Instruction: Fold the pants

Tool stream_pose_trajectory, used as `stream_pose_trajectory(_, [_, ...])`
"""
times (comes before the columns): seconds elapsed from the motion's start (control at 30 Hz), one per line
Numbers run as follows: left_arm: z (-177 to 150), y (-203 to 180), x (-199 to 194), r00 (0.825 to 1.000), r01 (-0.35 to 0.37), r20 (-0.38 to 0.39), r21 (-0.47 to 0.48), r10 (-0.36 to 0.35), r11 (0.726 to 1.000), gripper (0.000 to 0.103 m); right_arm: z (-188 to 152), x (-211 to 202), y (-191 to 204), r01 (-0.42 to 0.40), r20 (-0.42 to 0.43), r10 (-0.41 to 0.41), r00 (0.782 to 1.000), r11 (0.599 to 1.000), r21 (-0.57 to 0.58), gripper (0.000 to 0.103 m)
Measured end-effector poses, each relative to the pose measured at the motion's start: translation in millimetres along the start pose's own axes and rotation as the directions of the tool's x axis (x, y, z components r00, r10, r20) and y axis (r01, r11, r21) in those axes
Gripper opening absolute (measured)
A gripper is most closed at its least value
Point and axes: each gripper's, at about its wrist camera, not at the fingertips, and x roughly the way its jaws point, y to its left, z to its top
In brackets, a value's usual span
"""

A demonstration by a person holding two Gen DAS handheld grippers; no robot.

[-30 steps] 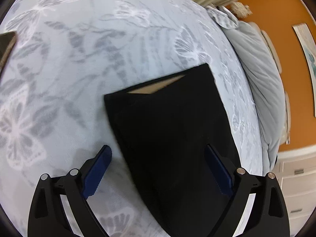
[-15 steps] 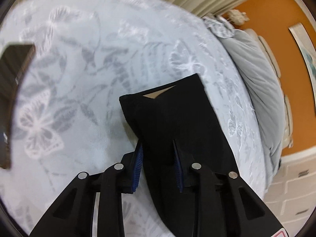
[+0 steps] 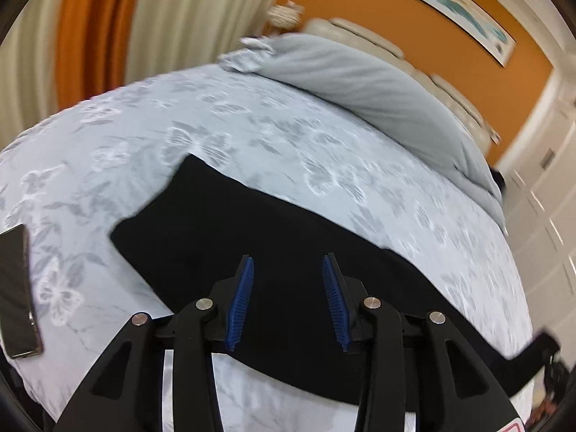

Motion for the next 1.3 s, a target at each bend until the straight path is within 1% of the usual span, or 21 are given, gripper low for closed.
stream_pose_trajectory(0.1, [-1.5, -1.8, 9.7, 0.999, -0.029, -0.028, 0.034, 0.03, 0.999, 0.038, -3.4, 10.5, 16.8, -0.036, -0.015, 0.036, 0.999, 0.999, -0.005, 0.012])
stream_pose_trajectory(0.2, [-0.7, 10.7, 16.7, 0.997, -0.018, -0.071, -0.035, 0.016, 0.999, 0.038, -12.6, 19.9, 45.8, -0.092, -0.05, 0.09, 0.995, 0.995, -0.042, 0.012])
stream_pose_trajectory(0.3, [0.5, 19.8, 16.5, 0.997, -0.021, -0.074, -0.081, 0.015, 0.996, 0.043, -28.8, 25.5, 105.9, -0.198, -0.095, 0.184, 0.978, 0.966, -0.169, 0.012])
stream_pose_trajectory(0.47, [-0.7, 16.1, 15.2, 0.997, -0.029, -0.068, -0.056, 0.025, 0.998, 0.047, -67.3, 45.9, 185.3, -0.317, -0.19, 0.272, 0.943, 0.909, -0.272, 0.011])
stream_pose_trajectory(0.6, [-1.5, 14.3, 14.0, 0.997, -0.021, -0.071, -0.043, 0.018, 0.999, 0.049, -101.3, 71.1, 235.8, -0.36, -0.269, 0.277, 0.922, 0.868, -0.341, 0.011])
stream_pose_trajectory(0.7, [-0.7, 16.5, 10.8, 0.998, -0.012, -0.07, -0.042, 0.009, 0.999, 0.049, -127.7, 91.3, 260.3, -0.363, -0.329, 0.242, 0.913, 0.849, -0.383, 0.011])
stream_pose_trajectory(0.73, [-0.1, 18.6, 9.6, 0.998, -0.014, -0.068, -0.043, 0.011, 0.999, 0.049, -132.2, 95.0, 265.5, -0.347, -0.329, 0.219, 0.918, 0.845, -0.407, 0.011])
stream_pose_trajectory(0.8, [2.1, 23.2, 7.5, 0.998, -0.009, -0.067, -0.049, 0.006, 0.999, 0.049, -125.6, 89.0, 265.2, -0.309, -0.273, 0.207, 0.94, 0.856, -0.416, 0.011])
stream_pose_trajectory(0.83, [3.5, 25.5, 6.7, 0.998, -0.009, -0.067, -0.052, 0.006, 0.999, 0.049, -110.4, 76.1, 261.1, -0.273, -0.189, 0.213, 0.959, 0.874, -0.401, 0.011])
stream_pose_trajectory(0.87, [4.4, 27.9, 5.5, 0.998, -0.01, -0.064, -0.055, 0.007, 0.998, 0.049, -101.3, 63.9, 261.2, -0.251, -0.121, 0.22, 0.968, 0.881, -0.402, 0.011])
stream_pose_trajectory(0.93, [6.2, 33.2, 3.1, 0.998, -0.015, -0.056, -0.057, 0.012, 0.998, 0.051, -89.7, 41.1, 262.0, -0.24, -0.024, 0.255, 0.967, 0.866, -0.438, 0.011])
stream_pose_trajectory(0.97, [6.8, 34.9, 2.1, 0.998, -0.016, -0.053, -0.058, 0.013, 0.998, 0.053, -91.2, 35.8, 268.6, -0.249, -0.026, 0.267, 0.963, 0.849, -0.466, 0.011])
stream_pose_trajectory(1.0, [7.3, 36.8, 1.6, 0.999, -0.019, -0.051, -0.06, 0.016, 0.998, 0.054, -95.8, 35.7, 274.0, -0.266, -0.047, 0.278, 0.959, 0.835, -0.482, 0.011])
stream_pose_trajectory(1.03, [7.7, 38.4, 1.7, 0.999, -0.023, -0.049, -0.062, 0.02, 0.998, 0.054, -109.2, 42.2, 281.9, -0.309, -0.112, 0.293, 0.949, 0.81, -0.499, 0.011])
stream_pose_trajectory(1.07, [8.3, 40.2, 2.6, 0.998, -0.028, -0.05, -0.068, 0.025, 0.997, 0.054, -127.7, 56.9, 288.5, -0.371, -0.221, 0.299, 0.928, 0.783, -0.499, 0.011])
stream_pose_trajectory(1.1, [8.6, 41.6, 3.8, 0.998, -0.032, -0.053, -0.076, 0.028, 0.997, 0.054, -150.6, 78.3, 292.8, -0.428, -0.354, 0.277, 0.894, 0.763, -0.484, 0.011])
stream_pose_trajectory(1.13, [9.0, 43.3, 5.4, 0.998, -0.033, -0.058, -0.087, 0.028, 0.996, 0.054, -165.6, 93.9, 294.7, -0.438, -0.428, 0.233, 0.873, 0.758, -0.483, 0.011])
stream_pose_trajectory(1.17, [9.2, 45.0, 6.9, 0.998, -0.03, -0.066, -0.099, 0.023, 0.995, 0.054, -180.3, 107.4, 294.9, -0.407, -0.464, 0.156, 0.872, 0.758, -0.51, 0.01])
stream_pose_trajectory(1.2, [9.4, 47.5, 8.8, 0.997, -0.022, -0.079, -0.118, 0.013, 0.993, 0.054, -186.5, 111.5, 293.6, -0.353, -0.445, 0.089, 0.891, 0.753, -0.556, 0.01])
stream_pose_trajectory(1.23, [9.5, 49.6, 9.6, 0.996, -0.014, -0.086, -0.132, 0.002, 0.991, 0.054, -183.1, 108.9, 292.6, -0.327, -0.42, 0.074, 0.905, 0.752, -0.572, 0.01])
stream_pose_trajectory(1.3, [9.0, 52.7, 7.9, 0.996, -0.001, -0.09, -0.144, -0.012, 0.99, 0.054, -163.7, 92.1, 286.2, -0.272, -0.337, 0.074, 0.939, 0.759, -0.592, 0.023])
